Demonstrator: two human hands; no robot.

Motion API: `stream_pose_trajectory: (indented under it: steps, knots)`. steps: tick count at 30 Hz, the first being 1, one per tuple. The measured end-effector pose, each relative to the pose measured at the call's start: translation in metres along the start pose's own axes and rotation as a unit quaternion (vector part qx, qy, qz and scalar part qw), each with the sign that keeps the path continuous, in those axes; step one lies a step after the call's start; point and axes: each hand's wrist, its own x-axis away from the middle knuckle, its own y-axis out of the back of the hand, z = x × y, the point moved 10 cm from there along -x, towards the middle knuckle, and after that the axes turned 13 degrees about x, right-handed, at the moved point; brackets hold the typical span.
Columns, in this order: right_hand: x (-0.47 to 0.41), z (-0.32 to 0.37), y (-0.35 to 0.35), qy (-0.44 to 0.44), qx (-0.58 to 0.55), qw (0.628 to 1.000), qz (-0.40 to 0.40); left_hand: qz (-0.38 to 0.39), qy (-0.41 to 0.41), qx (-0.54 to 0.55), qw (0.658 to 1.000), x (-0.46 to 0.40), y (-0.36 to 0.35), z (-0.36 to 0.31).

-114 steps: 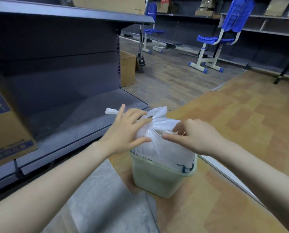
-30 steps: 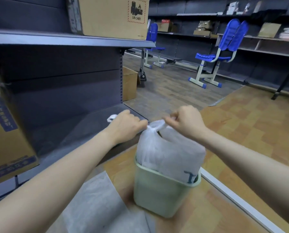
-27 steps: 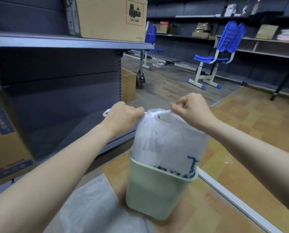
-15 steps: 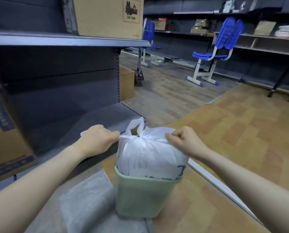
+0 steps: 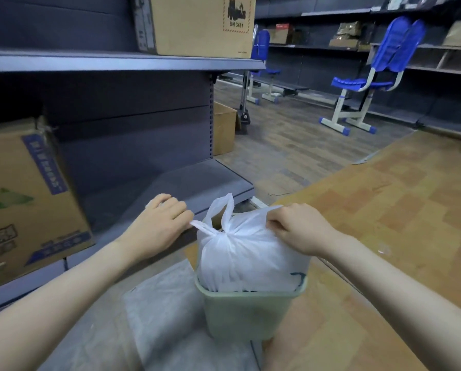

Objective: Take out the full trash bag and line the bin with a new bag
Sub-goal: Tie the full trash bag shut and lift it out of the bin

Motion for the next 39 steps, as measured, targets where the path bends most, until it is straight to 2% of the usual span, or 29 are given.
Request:
stream_pose_trajectory:
  steps: [3,7,11,14,17,22,25,27,32,33,35,36,37,39]
  knots:
    - [0.001,0.02,0.002,0.036,0.018,0.999,0.005,-0.046,0.028,-0.043,0.998,-0.006,0.013,0.001]
    - [-0.002,0.025,0.006,0.028,0.03,0.999,-0.007,-0.066,0.043,-0.051,0.996,-0.016,0.028,-0.009]
    - [0.002,0.028,0.02,0.025,0.013,0.999,-0.029,-0.032,0.076,-0.019,0.996,-0.024,0.035,-0.023]
    - [0.005,0.031,0.025,0.014,-0.087,0.996,-0.027,-0.005,0.144,0.013,0.989,-0.02,0.034,-0.023]
    - [0.006,0.031,0.023,-0.009,-0.255,0.967,0.001,0.03,0.194,0.052,0.979,-0.009,0.022,-0.019]
    - [0.008,0.043,0.016,-0.019,-0.419,0.908,0.004,0.075,0.204,0.07,0.974,-0.006,0.006,-0.015]
    - [0.005,0.046,0.01,-0.038,-0.526,0.849,0.004,0.137,0.267,0.128,0.945,-0.006,-0.01,-0.016]
    - [0.0,0.045,0.009,-0.05,-0.548,0.835,-0.005,0.149,0.307,0.171,0.924,-0.002,-0.018,-0.015]
    - [-0.009,0.047,0.005,-0.077,-0.528,0.845,-0.027,0.146,0.306,0.137,0.931,-0.011,-0.016,-0.015]
    - [-0.011,0.043,0.004,-0.089,-0.534,0.84,-0.034,0.121,0.293,0.141,0.938,-0.016,-0.01,-0.017]
    - [-0.012,0.035,0.003,-0.116,-0.555,0.822,-0.047,0.068,0.333,0.189,0.921,-0.008,-0.007,-0.012]
    - [-0.011,0.03,0.004,-0.122,-0.546,0.827,-0.056,0.041,0.341,0.193,0.919,-0.004,-0.003,-0.012]
    - [-0.009,0.028,0.008,-0.118,-0.51,0.849,-0.065,0.017,0.346,0.197,0.917,0.002,-0.001,-0.015]
    - [-0.003,0.036,0.019,-0.065,-0.365,0.926,-0.075,-0.016,0.398,0.223,0.89,0.025,-0.008,-0.017]
